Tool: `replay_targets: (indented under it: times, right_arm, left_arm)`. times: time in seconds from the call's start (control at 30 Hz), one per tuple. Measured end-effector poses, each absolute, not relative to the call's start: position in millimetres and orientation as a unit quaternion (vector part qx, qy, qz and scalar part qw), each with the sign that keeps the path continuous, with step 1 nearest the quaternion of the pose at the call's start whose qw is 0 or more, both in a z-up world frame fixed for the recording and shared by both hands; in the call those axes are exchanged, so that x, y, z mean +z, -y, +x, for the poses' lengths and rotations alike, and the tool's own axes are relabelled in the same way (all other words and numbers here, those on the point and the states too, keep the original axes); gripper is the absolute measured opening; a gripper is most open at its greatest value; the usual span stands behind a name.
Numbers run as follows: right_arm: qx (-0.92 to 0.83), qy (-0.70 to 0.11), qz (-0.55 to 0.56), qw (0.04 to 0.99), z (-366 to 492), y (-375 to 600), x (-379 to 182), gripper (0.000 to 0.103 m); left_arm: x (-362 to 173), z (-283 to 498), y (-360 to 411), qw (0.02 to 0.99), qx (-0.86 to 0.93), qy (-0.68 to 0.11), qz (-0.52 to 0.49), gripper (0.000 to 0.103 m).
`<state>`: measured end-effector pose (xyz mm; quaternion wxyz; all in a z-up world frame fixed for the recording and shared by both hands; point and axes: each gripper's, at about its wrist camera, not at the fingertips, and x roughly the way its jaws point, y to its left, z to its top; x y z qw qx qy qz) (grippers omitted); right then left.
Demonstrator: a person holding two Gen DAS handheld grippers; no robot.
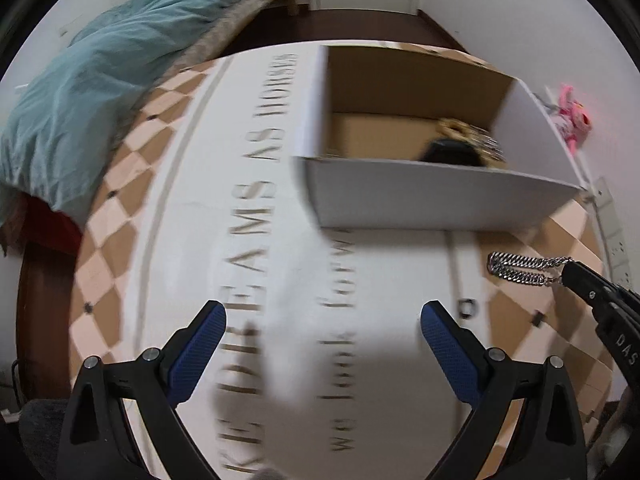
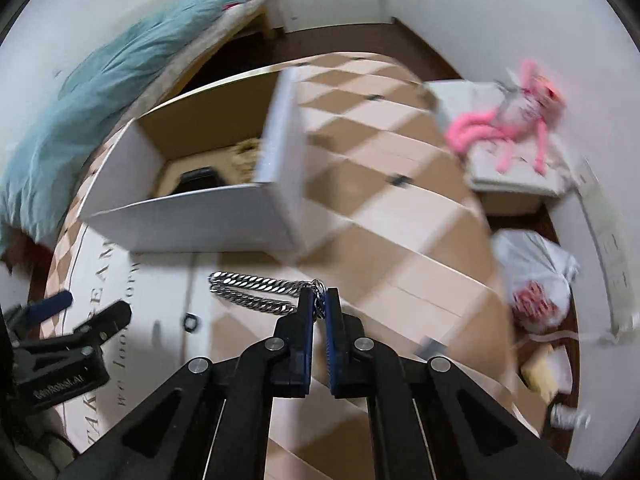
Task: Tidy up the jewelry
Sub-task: 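Lower the right gripper onto the thick silver chain and grasp its end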
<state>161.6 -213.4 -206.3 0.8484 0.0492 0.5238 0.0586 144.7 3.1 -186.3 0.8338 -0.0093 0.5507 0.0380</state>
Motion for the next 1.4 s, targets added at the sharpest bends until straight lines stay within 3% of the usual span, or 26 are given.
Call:
replay_targets:
  times: [0.27,0.47,0.53,0.7,0.83,0.9,0.97,1.0,1.23,1.3,1.33,1.4]
  right_arm:
    - [0.033,-0.536,0.07,0.841,145,244,-212,0.005]
    - [0.035,-0.54,0.071,0.838,142,241,-217,0.005]
    - [0.037,-0.54,0.071,0.838,141,240,-216,0.006]
    - [0.041,-0.552,0.081,0.829,143,241,-215,0.006]
    - [0.036,-0.558,0.1,0.823,143,248,-209,0.008]
    - [0.043,-0.554,0.103,0.825,142,250,-204,0.022]
    - [0.049,-0.552,0.095,0.827,144,249,-201,0.052]
    - [0.053,-0.552,0.088,0.827,145,247,-200,0.054]
    - [0.072,-0.569,-0.023,0.819,159,211,-219,0.052]
    - [0.075,-0.566,-0.052,0.82,157,200,-221,0.041]
    - [0.082,-0.56,-0.069,0.822,155,192,-220,0.012]
    - [0.094,-0.564,-0.076,0.817,153,183,-218,0.008]
  left_arm:
    - [-195,146,47,0.842,-0.014,-0.538,0.025,0.098]
    - [-199,148,62,0.848,-0.038,-0.527,0.041,0.051]
    - [-197,150,66,0.85,-0.049,-0.523,0.043,0.029]
    - [-197,155,70,0.85,-0.068,-0.521,0.043,0.005]
    - [-196,150,61,0.849,-0.069,-0.522,0.033,0.005]
    - [-195,146,55,0.849,-0.066,-0.524,0.027,0.005]
    - [-193,140,44,0.847,-0.062,-0.527,0.016,0.005]
    - [-192,137,40,0.847,-0.06,-0.529,0.013,0.005]
    - [-193,125,15,0.842,-0.037,-0.539,-0.014,0.005]
    - [-193,124,12,0.841,-0.036,-0.54,-0.02,0.005]
    - [-193,123,11,0.841,-0.035,-0.54,-0.022,0.005]
    - [-191,123,8,0.841,-0.036,-0.54,-0.028,0.004]
